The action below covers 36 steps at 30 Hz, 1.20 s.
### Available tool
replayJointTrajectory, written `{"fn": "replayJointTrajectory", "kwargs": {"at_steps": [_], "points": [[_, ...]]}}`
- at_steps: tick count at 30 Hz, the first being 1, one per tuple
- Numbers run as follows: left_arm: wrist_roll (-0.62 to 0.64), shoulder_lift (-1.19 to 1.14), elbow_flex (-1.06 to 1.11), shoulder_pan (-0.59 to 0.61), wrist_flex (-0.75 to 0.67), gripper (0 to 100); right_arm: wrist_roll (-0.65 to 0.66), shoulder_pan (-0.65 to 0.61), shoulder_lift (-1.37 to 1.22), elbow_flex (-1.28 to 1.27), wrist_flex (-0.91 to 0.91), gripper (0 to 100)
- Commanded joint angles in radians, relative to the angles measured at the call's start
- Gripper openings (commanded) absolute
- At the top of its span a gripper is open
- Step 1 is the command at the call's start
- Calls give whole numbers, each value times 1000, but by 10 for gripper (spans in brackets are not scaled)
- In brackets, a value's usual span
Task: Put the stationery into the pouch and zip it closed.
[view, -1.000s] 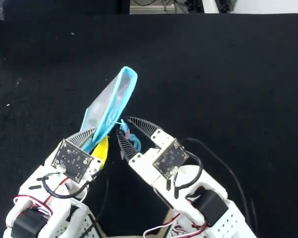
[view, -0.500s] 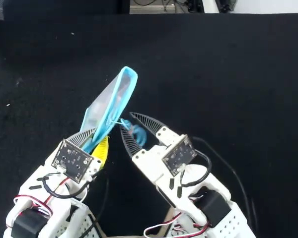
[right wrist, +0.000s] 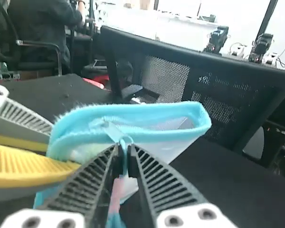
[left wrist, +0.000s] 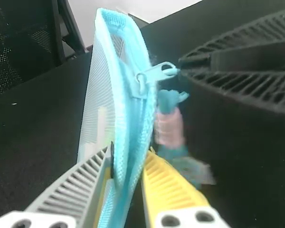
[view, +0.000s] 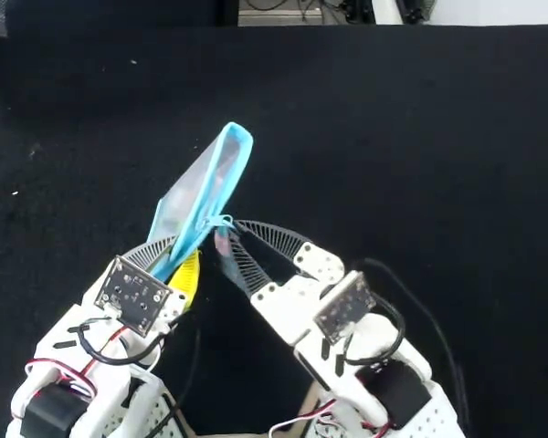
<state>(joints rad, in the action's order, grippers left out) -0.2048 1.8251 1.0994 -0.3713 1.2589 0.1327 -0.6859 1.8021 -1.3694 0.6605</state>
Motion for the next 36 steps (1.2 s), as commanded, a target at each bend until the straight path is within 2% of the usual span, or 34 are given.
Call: {"fn": "replayJointTrajectory", "kwargs": {"at_steps": [1, 6, 11, 17, 28, 36], "points": [[12, -3, 25, -12, 15, 29, 8, 8, 79, -8, 0, 11], [12, -3, 25, -12, 15, 29, 6, 8, 79, -7, 3, 21], [11, -3, 25, -12, 15, 29, 5, 6, 79, -7, 6, 160], [11, -3, 25, -12, 15, 29, 5, 6, 77, -13, -2, 90], [14, -3, 24, -13, 15, 29, 3, 6, -168, 68, -77, 94], [12, -3, 24, -13, 15, 29, 5, 6, -151, 58, -77, 92]]}}
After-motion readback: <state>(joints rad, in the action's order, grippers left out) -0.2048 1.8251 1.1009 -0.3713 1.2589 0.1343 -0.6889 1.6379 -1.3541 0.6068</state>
